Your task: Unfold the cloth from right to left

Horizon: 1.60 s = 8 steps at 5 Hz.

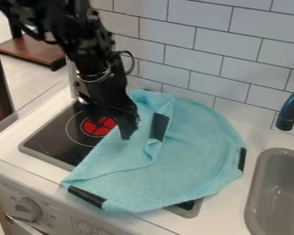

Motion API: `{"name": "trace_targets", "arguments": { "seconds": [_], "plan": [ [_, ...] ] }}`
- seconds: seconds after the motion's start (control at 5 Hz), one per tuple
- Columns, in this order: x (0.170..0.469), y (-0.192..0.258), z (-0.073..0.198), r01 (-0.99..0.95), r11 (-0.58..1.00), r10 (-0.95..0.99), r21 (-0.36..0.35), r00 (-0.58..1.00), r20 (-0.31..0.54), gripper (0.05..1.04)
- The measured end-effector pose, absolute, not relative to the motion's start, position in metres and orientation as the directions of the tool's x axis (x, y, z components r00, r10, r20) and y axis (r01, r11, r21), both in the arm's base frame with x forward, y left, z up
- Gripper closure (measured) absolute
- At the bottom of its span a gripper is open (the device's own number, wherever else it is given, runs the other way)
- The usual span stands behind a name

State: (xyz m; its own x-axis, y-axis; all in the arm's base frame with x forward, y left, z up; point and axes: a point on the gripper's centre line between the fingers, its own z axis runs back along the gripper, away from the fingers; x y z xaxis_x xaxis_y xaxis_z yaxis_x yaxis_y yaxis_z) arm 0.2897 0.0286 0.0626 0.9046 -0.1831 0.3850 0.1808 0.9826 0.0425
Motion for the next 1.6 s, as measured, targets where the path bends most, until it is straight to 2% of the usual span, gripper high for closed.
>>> {"name": "trace_targets", "arguments": {
  "seconds": [1.0,1.2,1.4,1.6],
  "plan": [
    [0.318,-0.014,0.043,0.215,0.975,-0.223,0.061,0.915,0.337,0.105],
    [0.321,-0.022,0.037,0.229,0.971,-0.239,0.071,0.915,0.324,0.218],
    [0.322,-0.021,0.034,0.22,0.972,-0.234,0.081,0.917,0.323,0.542],
    [0.322,-0.019,0.031,0.211,0.973,-0.229,0.092,0.92,0.317,0.799]
  ]
}}
